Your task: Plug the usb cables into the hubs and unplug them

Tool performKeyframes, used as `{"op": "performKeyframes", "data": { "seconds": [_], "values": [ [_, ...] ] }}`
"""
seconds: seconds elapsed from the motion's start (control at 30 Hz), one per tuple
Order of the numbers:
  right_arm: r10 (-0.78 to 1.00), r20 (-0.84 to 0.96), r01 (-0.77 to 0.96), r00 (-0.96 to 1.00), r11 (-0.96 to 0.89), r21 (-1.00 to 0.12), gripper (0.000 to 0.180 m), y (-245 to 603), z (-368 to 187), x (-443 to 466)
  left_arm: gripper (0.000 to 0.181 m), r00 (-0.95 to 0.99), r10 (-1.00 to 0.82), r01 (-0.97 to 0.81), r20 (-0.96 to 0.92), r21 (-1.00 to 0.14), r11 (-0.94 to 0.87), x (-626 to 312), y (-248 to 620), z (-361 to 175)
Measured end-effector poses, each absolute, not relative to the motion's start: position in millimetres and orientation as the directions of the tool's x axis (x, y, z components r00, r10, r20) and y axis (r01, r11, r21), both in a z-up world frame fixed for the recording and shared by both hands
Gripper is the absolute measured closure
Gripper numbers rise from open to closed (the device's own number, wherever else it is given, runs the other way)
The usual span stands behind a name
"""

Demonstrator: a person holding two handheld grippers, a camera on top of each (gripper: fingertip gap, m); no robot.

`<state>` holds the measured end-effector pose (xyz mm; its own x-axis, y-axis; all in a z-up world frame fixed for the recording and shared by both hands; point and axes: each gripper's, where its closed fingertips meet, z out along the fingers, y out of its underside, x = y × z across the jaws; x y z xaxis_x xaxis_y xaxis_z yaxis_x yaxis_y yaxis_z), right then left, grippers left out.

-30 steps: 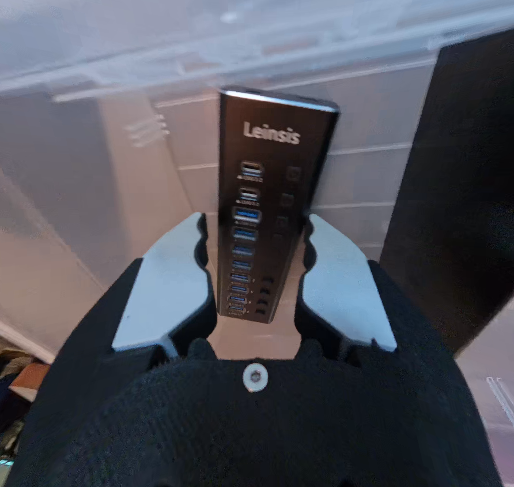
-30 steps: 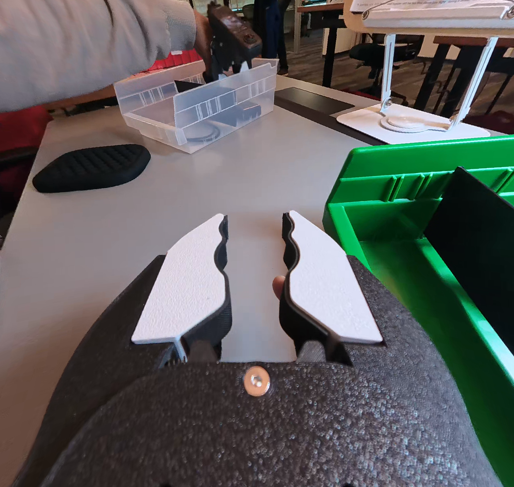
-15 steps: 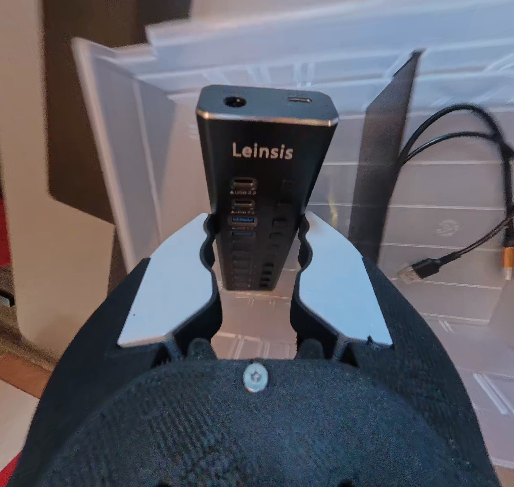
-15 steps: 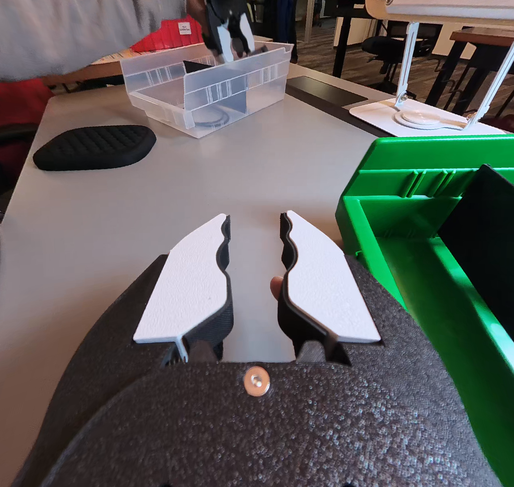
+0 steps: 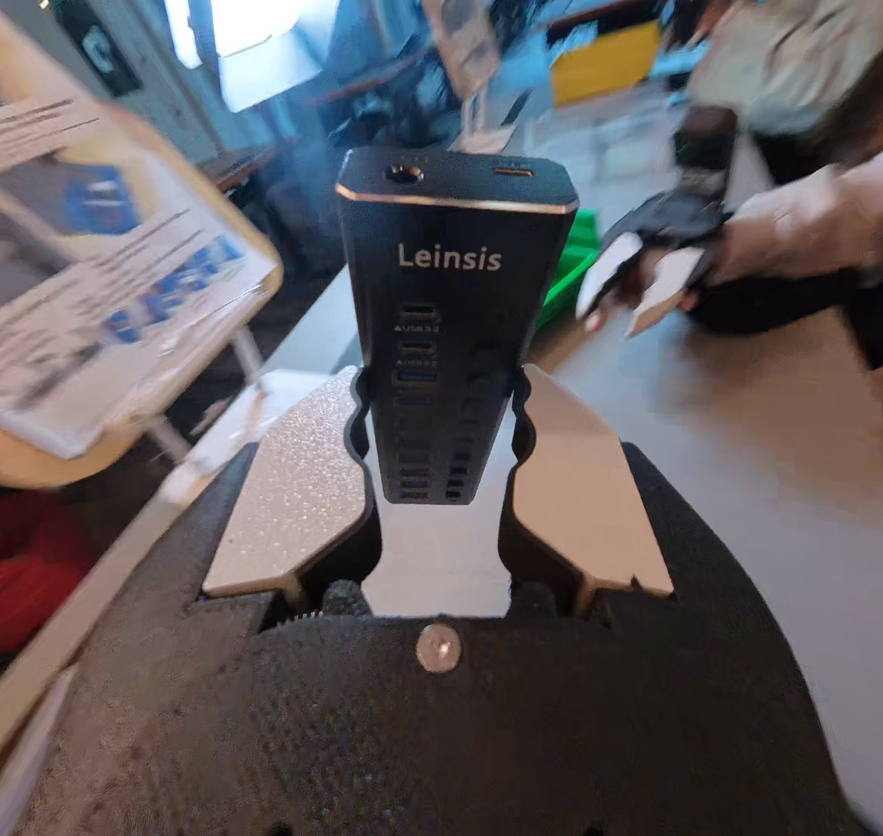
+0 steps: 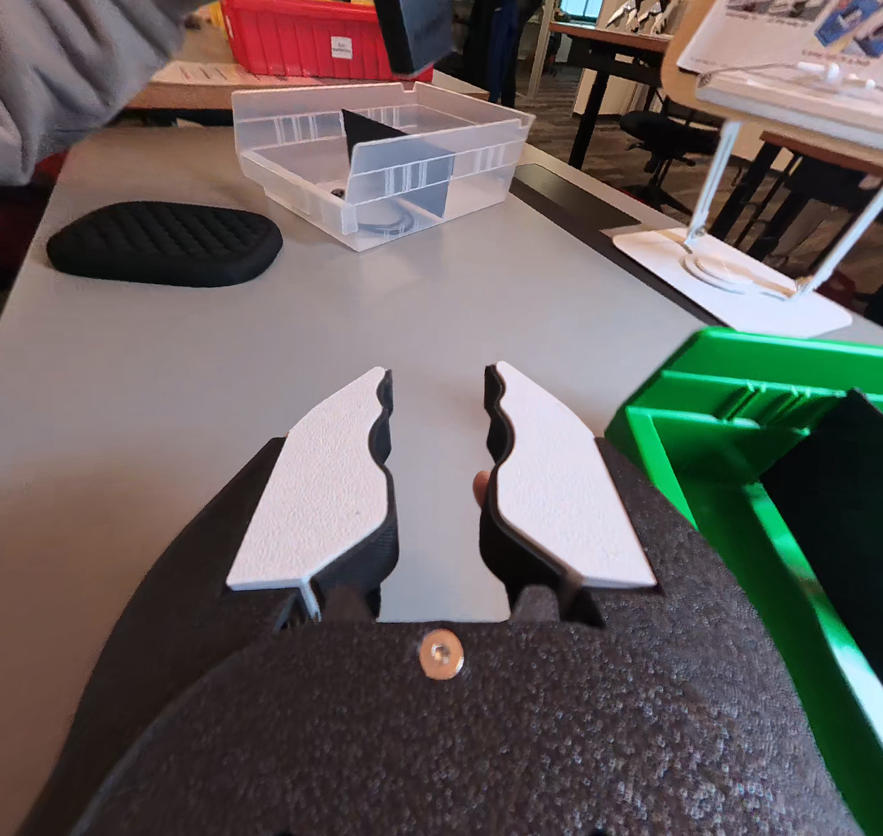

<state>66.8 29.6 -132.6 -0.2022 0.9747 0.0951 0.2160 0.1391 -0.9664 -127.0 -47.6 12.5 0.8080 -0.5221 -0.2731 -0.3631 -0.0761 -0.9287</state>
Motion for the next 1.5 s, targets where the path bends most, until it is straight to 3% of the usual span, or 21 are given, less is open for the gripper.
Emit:
{"op": "performKeyframes", "data": {
  "seconds": [0.2, 0.37, 0.43, 0.73, 0.97, 1.17, 1.33, 1.5],
  "values": [
    [0.929, 0.107, 0.208, -0.353, 0.190, -0.960, 0.124, -20, -113, 47, 0.122, 0.684, -0.729, -0.077, -0.026, -0.996, -0.038, 8, -42, -39],
    [0.899, 0.066, 0.258, -0.433, 0.194, -0.947, 0.107, -52, -126, 22, 0.122, 0.659, -0.746, -0.017, 0.096, -0.990, -0.142, 45, -30, -83],
    [0.914, 0.080, 0.261, -0.397, 0.196, -0.945, 0.118, -51, -138, 14, 0.122, 0.680, -0.725, -0.004, 0.112, -0.988, -0.157, 47, -29, -93],
    [0.881, -0.170, 0.281, -0.441, -0.045, -0.959, 0.121, -56, -148, 17, 0.123, 0.679, -0.704, 0.075, 0.207, -0.974, -0.214, 48, -24, -104],
    [0.875, -0.179, 0.196, -0.450, -0.099, -0.976, 0.121, -53, -132, 27, 0.101, 0.740, -0.661, 0.044, 0.124, -0.990, -0.137, 21, -30, -92],
    [0.910, -0.149, 0.095, -0.388, -0.121, -0.988, 0.121, -26, -111, 37, 0.092, 0.717, -0.683, -0.017, 0.138, -0.976, -0.215, 17, -33, -121],
    [0.890, -0.158, 0.085, -0.429, -0.134, -0.987, 0.121, -37, -111, 35, 0.090, 0.685, -0.728, -0.215, 0.024, -0.948, -0.233, 58, -30, -157],
    [0.883, -0.126, 0.058, -0.452, -0.112, -0.992, 0.121, -45, -106, 37, 0.103, 0.680, -0.729, -0.288, -0.084, -0.944, -0.160, 65, -30, -154]
  ]
}}
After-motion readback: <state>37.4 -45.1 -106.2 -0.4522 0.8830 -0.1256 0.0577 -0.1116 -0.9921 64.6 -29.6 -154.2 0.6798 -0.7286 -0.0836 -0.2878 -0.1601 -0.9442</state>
